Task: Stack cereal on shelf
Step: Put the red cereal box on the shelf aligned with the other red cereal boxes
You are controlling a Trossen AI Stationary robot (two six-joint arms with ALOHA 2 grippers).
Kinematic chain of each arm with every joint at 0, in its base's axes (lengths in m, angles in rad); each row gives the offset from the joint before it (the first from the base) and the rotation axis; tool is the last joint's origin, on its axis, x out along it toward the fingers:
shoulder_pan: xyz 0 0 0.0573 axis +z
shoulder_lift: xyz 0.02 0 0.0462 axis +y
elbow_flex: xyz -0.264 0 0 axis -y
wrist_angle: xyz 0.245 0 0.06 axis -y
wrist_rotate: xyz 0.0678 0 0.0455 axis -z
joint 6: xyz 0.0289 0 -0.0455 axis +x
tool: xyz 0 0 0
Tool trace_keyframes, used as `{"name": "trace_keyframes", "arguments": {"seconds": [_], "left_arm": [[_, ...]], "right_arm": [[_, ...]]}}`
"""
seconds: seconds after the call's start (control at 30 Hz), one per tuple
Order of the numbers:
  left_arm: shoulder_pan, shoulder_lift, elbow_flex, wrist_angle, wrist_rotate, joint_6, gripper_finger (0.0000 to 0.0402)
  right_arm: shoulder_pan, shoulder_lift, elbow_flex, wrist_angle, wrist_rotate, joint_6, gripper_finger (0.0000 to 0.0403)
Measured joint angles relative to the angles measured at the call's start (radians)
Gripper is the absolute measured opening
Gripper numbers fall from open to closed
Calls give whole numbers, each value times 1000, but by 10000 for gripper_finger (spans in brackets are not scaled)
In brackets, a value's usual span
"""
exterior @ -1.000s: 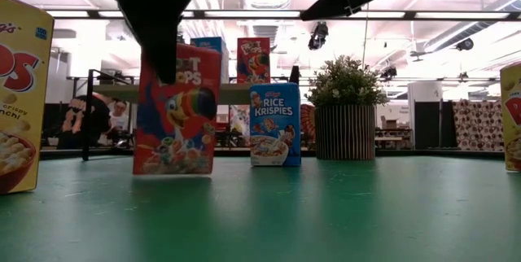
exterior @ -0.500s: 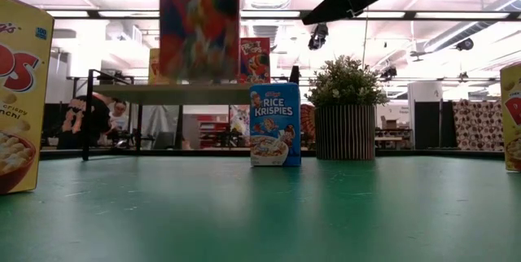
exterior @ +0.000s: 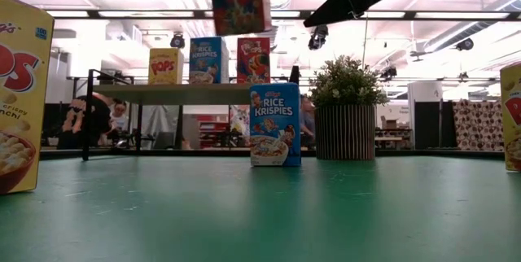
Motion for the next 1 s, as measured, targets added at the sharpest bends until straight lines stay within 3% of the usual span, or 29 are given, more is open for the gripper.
{"name": "trace_keyframes", "arguments": {"seconds": [0.2,0.37,0.6,0.7,1.0], "left_arm": [[179,0,51,17,16,161,171],[349,0,57,87,235,255,171],[536,6,48,97,429,289,171],[574,6,48,104,496,294,171],[599,22,43,108,500,315,171]], "right_arm": [[0,0,0,-21,0,0,12],[0,0,0,-23,0,0,12],[0,0,0,-23,0,-2,12],[0,0,0,-23,0,-4,12],[0,0,0,-21,0,-13,12]]}}
